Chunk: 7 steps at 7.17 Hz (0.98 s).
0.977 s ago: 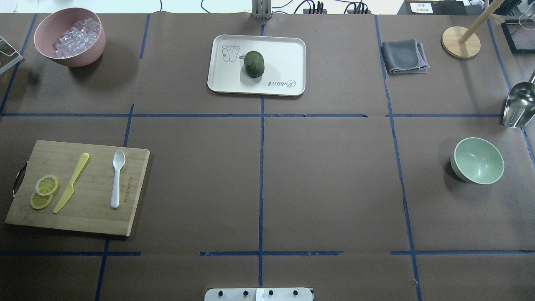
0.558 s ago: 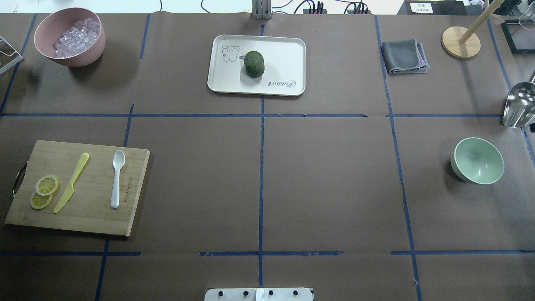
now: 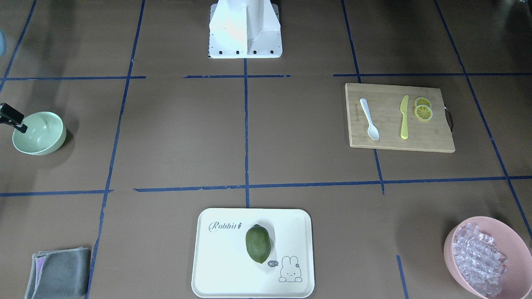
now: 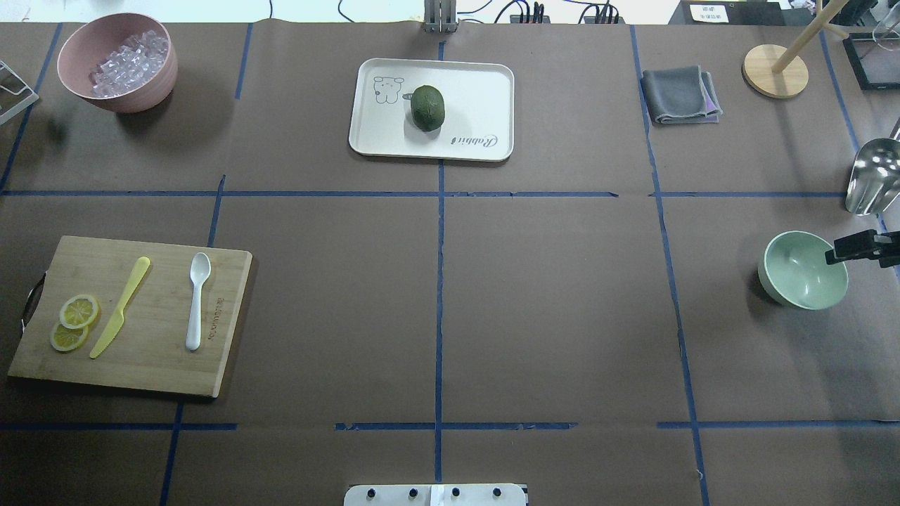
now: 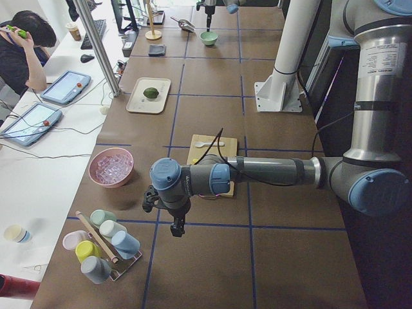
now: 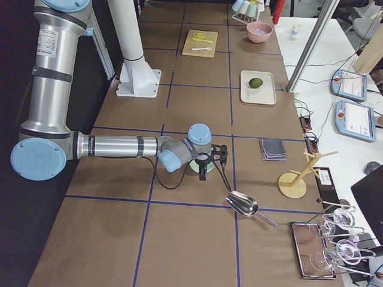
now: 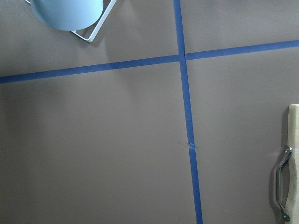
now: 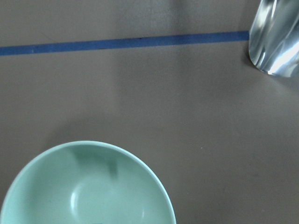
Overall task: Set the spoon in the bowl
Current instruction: 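Reach the right gripper to the rim of the pale green bowl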
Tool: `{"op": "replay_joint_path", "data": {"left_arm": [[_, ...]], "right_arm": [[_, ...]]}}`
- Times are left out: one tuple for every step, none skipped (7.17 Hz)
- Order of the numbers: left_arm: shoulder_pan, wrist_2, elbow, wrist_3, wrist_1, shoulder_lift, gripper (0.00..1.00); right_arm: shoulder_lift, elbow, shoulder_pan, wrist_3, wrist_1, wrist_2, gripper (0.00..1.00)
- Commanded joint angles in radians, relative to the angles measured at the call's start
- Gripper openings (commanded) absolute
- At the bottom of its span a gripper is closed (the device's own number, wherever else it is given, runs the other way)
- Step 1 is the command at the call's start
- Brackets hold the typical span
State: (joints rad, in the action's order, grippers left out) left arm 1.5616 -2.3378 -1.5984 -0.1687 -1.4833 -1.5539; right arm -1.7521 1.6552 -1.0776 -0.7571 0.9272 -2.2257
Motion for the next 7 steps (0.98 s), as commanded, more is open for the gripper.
{"op": "replay_joint_path", "data": {"left_arm": [[0.000, 0.000, 0.000, 0.000, 0.000, 0.000, 1.00], [0.000, 0.000, 0.000, 0.000, 0.000, 0.000, 1.00], [0.000, 0.000, 0.000, 0.000, 0.000, 0.000, 1.00], [0.000, 0.000, 0.001, 0.000, 0.000, 0.000, 1.00], [0.000, 0.000, 0.001, 0.000, 0.000, 0.000, 1.00], [0.000, 0.000, 0.001, 0.000, 0.000, 0.000, 1.00], [0.000, 0.000, 0.001, 0.000, 0.000, 0.000, 1.00]], "right_arm": [[0.006, -0.061, 0.050, -0.008, -0.031, 0.012, 0.98], [0.011, -0.064, 0.050, -0.020, -0.033, 0.009, 0.66], [0.011, -0.060, 0.050, -0.022, -0.034, 0.006, 0.13], [0.013, -0.054, 0.048, -0.022, -0.034, 0.005, 0.01], [0.013, -0.042, 0.047, -0.015, -0.034, 0.004, 0.00], [0.007, -0.011, 0.042, -0.019, -0.034, 0.001, 0.00], [0.002, 0.038, 0.041, -0.024, -0.034, -0.002, 0.00]]}}
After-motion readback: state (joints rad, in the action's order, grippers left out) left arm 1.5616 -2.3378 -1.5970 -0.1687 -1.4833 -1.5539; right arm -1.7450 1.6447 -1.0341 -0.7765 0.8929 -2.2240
